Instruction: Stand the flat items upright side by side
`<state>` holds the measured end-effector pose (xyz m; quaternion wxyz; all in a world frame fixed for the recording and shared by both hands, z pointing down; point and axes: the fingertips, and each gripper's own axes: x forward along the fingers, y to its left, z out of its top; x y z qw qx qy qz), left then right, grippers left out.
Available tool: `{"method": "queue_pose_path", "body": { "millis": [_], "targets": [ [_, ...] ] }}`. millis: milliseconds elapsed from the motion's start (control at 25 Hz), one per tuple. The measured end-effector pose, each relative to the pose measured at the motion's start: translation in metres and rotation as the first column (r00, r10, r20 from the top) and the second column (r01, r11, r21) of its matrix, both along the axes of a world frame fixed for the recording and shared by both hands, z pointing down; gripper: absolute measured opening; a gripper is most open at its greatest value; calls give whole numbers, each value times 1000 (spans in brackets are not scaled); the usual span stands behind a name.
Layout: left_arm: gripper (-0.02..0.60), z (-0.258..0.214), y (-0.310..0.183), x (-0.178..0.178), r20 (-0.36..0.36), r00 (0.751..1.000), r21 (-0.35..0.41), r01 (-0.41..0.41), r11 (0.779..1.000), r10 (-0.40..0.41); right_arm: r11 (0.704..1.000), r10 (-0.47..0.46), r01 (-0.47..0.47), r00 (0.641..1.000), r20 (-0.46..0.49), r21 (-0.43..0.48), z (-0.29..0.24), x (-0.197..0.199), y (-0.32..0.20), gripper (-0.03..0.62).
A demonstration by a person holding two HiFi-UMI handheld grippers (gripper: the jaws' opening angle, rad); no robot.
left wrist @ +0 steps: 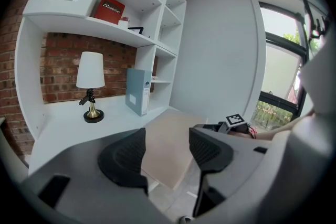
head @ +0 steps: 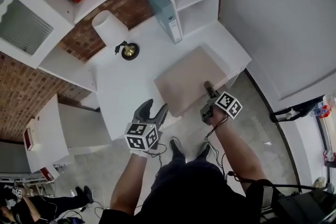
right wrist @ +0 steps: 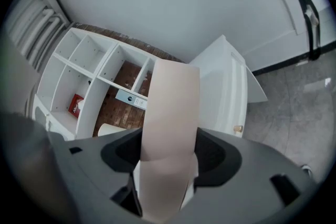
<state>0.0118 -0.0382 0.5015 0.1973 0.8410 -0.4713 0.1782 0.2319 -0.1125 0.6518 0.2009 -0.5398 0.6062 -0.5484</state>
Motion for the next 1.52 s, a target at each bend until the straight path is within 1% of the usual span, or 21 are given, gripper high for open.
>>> {"method": "queue_pose_path", "body": {
  "millis": [120, 200, 320, 440, 520, 560, 680, 760, 840, 920, 1000, 1080, 1200, 1280, 1320, 1400, 1440, 1520],
  "targets": [
    [256, -3, -11, -10, -24, 1000, 10, -6, 1000, 6, 997, -28, 35, 995, -99, 69, -30, -9, -12, 285],
    [256, -8, -19, -15, -49, 999, 25, -21, 999, 22, 991, -51, 72, 983, -178, 112, -51, -18, -18, 285],
    [256, -16, -33, -25, -97, 994, 53, -44, 998, 49, 975, -89, 146, 947, -307, 167, -81, -36, -22, 285],
    [258, -31, -53, -44, -141, 988, 94, -55, 994, 68, 951, -123, 229, 897, -425, 208, -105, -63, -20, 285],
    [258, -42, -67, -53, -171, 980, 122, -85, 989, 105, 925, -134, 294, 845, -518, 240, -123, -81, -17, 285],
    [258, -48, -75, -56, -188, 972, 136, -112, 984, 137, 909, -136, 331, 811, -569, 254, -133, -91, -15, 285],
    [281, -60, -106, -67, -232, 945, 160, -198, 967, 231, 850, -131, 449, 685, -717, 274, -157, -119, -10, 285],
    [290, -62, -131, -80, -236, 931, 162, -246, 956, 279, 809, -129, 524, 603, -788, 268, -167, -139, -5, 285],
    [296, -62, -153, -92, -226, 917, 160, -299, 941, 330, 769, -128, 586, 531, -838, 254, -175, -158, 0, 285],
    [301, -60, -169, -98, -198, 901, 159, -360, 919, 387, 740, -128, 630, 478, -869, 237, -179, -172, 4, 287],
    [309, -53, -180, -102, -168, 886, 152, -410, 899, 433, 723, -126, 654, 443, -888, 223, -180, -180, 5, 288],
    [319, -45, -187, -104, -155, 873, 141, -444, 885, 462, 716, -124, 664, 426, -896, 216, -180, -184, 6, 288],
    [322, -37, -191, -101, -166, 844, 130, -494, 860, 510, 713, -128, 670, 414, -901, 206, -180, -186, 6, 288],
    [322, -34, -192, -98, -164, 820, 125, -534, 836, 548, 707, -130, 680, 397, -909, 196, -181, -188, 6, 288],
    [322, -33, -192, -95, -162, 805, 123, -558, 821, 571, 706, -128, 682, 386, -914, 189, -181, -189, 6, 288],
    [321, -34, -190, -86, -161, 771, 122, -604, 787, 616, 716, -112, 677, 352, -929, 170, -181, -189, 4, 290],
    [321, -35, -191, -82, -156, 760, 126, -618, 776, 630, 727, -98, 669, 324, -941, 155, -180, -187, 2, 290],
    [321, -37, -196, -73, -137, 756, 141, -625, 768, 640, 758, -67, 641, 264, -962, 123, -175, -180, -2, 290]
  ]
}}
